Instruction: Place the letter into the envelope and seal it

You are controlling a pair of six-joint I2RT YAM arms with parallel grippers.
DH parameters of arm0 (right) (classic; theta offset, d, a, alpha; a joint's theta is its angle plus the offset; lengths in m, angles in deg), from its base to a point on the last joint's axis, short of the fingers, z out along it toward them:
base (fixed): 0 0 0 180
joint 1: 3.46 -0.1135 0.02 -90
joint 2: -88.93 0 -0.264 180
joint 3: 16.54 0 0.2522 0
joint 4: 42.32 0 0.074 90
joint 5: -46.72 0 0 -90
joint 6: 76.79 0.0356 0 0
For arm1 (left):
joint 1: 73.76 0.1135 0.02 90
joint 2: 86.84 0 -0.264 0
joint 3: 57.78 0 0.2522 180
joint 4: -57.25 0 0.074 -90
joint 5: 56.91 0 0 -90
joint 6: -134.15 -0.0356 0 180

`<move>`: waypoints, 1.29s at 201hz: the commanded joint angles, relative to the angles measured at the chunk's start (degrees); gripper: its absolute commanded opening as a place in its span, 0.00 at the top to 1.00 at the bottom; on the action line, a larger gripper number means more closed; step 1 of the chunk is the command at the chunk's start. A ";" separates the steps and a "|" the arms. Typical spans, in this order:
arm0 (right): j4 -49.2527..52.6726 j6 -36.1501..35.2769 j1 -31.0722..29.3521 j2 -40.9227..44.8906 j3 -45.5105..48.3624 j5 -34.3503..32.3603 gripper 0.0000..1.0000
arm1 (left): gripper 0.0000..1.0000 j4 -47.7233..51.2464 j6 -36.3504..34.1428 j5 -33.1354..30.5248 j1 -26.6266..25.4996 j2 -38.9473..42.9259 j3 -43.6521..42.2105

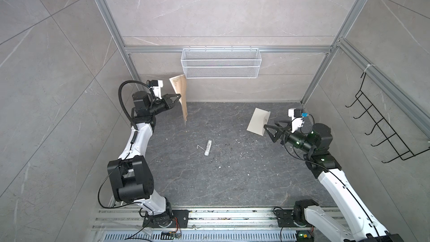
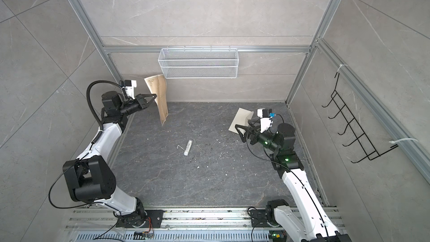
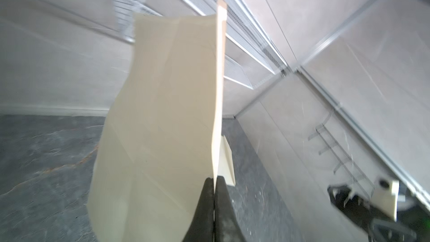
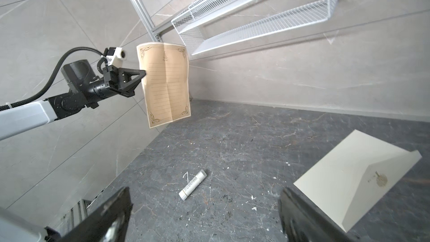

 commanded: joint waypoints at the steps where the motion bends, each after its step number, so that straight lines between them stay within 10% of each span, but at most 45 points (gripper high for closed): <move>1: 10.13 -4.91 -0.97 0.16 -6.76 4.14 0.01 | 1.00 13.91 -17.75 7.05 -4.72 4.69 2.14; 49: 25.27 -16.39 -3.51 -2.11 -20.22 5.58 0.02 | 1.00 25.37 -38.15 1.97 -10.39 12.92 -1.42; 153: 35.49 -51.56 -18.30 -18.26 -36.89 0.96 0.06 | 1.00 18.97 -55.25 7.25 -10.36 16.28 -12.32; 259: 45.94 -66.45 -25.90 -41.72 -59.71 -3.35 0.11 | 1.00 19.27 -69.47 11.86 -10.91 17.57 -17.31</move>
